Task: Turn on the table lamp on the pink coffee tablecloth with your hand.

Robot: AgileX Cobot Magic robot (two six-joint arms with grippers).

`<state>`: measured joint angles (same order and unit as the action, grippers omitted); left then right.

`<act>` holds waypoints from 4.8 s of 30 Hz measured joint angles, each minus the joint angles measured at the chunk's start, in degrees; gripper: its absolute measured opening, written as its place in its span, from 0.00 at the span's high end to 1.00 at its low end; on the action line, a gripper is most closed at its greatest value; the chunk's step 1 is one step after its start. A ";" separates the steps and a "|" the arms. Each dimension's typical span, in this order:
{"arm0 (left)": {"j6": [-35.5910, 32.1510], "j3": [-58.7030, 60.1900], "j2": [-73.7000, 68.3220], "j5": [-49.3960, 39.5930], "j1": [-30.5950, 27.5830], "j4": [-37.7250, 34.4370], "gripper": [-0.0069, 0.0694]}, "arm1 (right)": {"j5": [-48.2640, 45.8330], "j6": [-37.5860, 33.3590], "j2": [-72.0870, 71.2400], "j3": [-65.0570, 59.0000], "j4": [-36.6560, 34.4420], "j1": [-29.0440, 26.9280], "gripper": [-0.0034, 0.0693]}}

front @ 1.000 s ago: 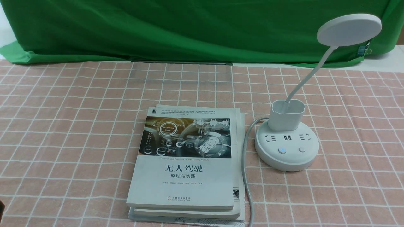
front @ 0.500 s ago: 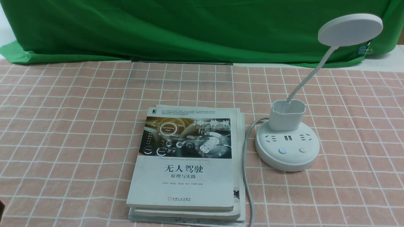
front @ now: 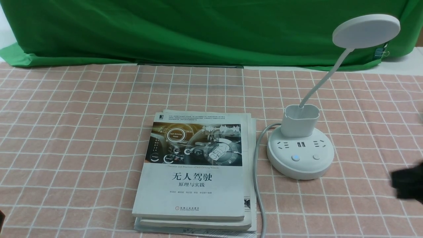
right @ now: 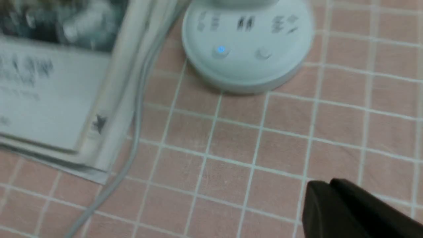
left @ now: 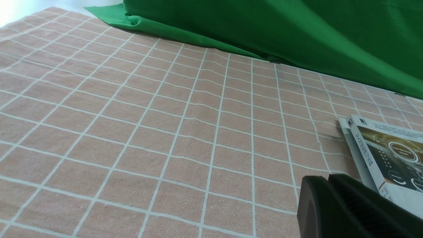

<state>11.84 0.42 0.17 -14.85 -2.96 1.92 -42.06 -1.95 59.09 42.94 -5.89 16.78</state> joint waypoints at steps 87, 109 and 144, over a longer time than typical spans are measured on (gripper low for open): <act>0.03 0.00 0.00 0.42 -0.04 0.00 0.88 | 2.90 -6.64 45.07 25.77 0.56 -0.13 0.90; 0.03 0.00 0.00 0.43 -0.04 0.00 0.88 | 1.00 -6.94 44.45 26.00 0.25 -0.03 0.90; 0.09 0.00 0.00 0.48 -0.04 0.00 0.88 | 1.89 -3.62 -15.90 -0.47 0.91 0.04 0.89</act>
<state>11.94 0.42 0.17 -14.38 -3.00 1.92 -40.17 -5.58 43.18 42.48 -4.98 16.81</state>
